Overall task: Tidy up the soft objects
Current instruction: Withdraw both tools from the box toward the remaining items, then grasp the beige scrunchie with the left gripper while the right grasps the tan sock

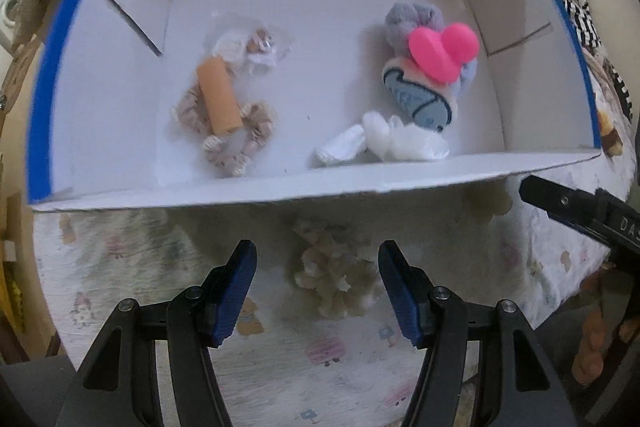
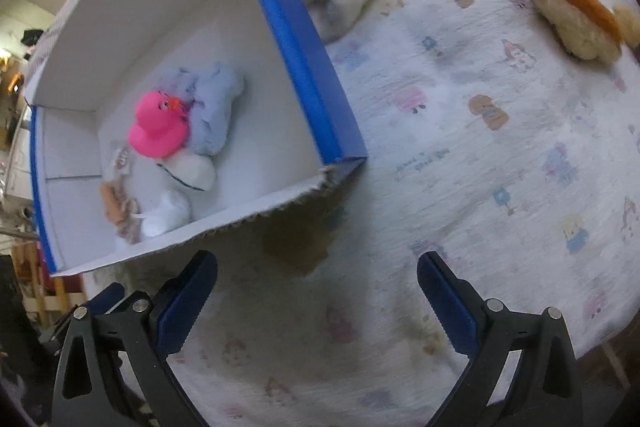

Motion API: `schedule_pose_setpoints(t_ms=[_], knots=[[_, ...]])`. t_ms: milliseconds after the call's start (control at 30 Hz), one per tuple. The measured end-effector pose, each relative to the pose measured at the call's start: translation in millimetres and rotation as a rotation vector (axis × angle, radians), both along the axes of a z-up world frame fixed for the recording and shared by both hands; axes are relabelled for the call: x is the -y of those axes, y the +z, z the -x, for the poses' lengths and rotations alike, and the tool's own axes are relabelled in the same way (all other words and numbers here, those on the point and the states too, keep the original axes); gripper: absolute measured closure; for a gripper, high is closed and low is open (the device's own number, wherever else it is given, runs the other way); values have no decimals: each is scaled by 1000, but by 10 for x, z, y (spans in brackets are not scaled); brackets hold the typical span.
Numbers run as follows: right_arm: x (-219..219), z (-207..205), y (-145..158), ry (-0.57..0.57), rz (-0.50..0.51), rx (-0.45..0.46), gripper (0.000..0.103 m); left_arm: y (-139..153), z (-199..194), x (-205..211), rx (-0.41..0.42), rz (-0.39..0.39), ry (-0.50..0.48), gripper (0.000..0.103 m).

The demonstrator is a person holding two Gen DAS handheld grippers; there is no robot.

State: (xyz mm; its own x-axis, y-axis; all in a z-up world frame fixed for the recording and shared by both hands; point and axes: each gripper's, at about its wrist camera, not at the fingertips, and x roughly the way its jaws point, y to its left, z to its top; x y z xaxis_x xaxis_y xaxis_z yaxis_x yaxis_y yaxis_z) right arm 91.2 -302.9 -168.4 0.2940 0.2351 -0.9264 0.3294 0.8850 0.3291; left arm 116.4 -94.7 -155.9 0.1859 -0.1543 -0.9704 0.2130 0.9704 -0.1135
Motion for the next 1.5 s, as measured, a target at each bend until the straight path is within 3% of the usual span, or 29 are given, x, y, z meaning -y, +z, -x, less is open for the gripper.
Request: schedule_pose_setpoints(t_ms=[67,133,200,267,333,367,400,467,533,600,833,900,1267,1367,1500], knots=[[20,-26,-32,19,22,-9,0,-66,-19,44,-13,-5,-8,43],[-46,-81,-75,45,35,-10,6,-129,-31,88,-26,-28,-22,43],[-105,-127,-138,55,-15,-12,19,-194,-55,100,-40,-43,-14,43],[-162,-159,-210,70,-18,-32,23,-239,-87,93,-57,-43,1,43],[-223,-192,-246,89,30,-46,27,-271,-111,65,-69,-48,19,56],[-253,-208,-256,95,39,-49,33,-277,-117,63,-74,-51,19,72],[-269,-217,-273,104,49,-52,46,-277,-125,44,-77,-60,19,82],[-283,-219,-301,115,85,-55,64,-254,-127,-9,-74,-56,22,87],[-252,-212,-307,114,99,-48,68,-228,-133,-30,-68,-52,33,88],[-203,-188,-289,98,56,-38,80,-172,-157,-141,-59,-47,49,89],[-82,-129,-210,86,-33,-8,86,46,-145,-313,-2,-36,86,91],[-53,-86,-148,76,-55,6,92,93,-130,-410,9,-35,99,91],[-292,239,269,109,-122,113,92,415,215,-926,53,57,122,93],[-277,360,378,117,-128,136,92,566,321,-1037,109,24,116,92],[-424,490,425,148,-123,158,92,620,345,-1054,193,-81,119,92]])
